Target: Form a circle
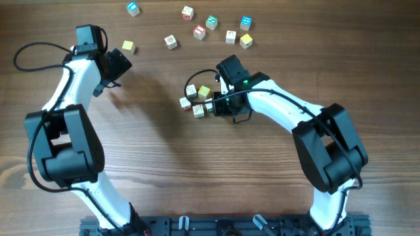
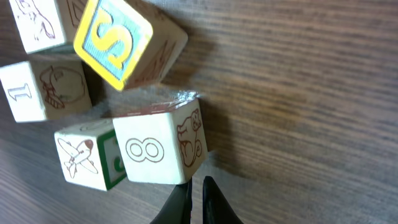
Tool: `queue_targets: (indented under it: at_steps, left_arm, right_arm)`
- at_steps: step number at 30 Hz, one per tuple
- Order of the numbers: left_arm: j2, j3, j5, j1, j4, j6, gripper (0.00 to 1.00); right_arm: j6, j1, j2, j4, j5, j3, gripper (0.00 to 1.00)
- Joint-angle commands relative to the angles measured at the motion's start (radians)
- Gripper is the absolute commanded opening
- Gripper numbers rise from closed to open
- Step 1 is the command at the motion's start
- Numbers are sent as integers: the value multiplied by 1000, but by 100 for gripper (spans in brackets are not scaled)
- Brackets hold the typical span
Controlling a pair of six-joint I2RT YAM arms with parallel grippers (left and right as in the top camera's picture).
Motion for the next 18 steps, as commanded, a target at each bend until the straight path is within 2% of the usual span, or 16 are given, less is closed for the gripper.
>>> queue_targets:
  at_steps: [1, 16, 17, 18]
  left_arm:
    - [-16, 11, 1, 1, 1, 8, 100]
    - [-16, 11, 1, 1, 1, 8, 100]
    - [-16, 11, 1, 1, 1, 7, 100]
    - [-16, 11, 1, 1, 1, 8, 100]
  right_arm:
    - [11, 2, -24, 23, 29, -1, 9]
    - [9, 2, -24, 53, 79, -1, 9]
    - [-23, 2, -24, 53, 102, -1, 9]
    - [-63, 2, -24, 53, 106, -1, 15]
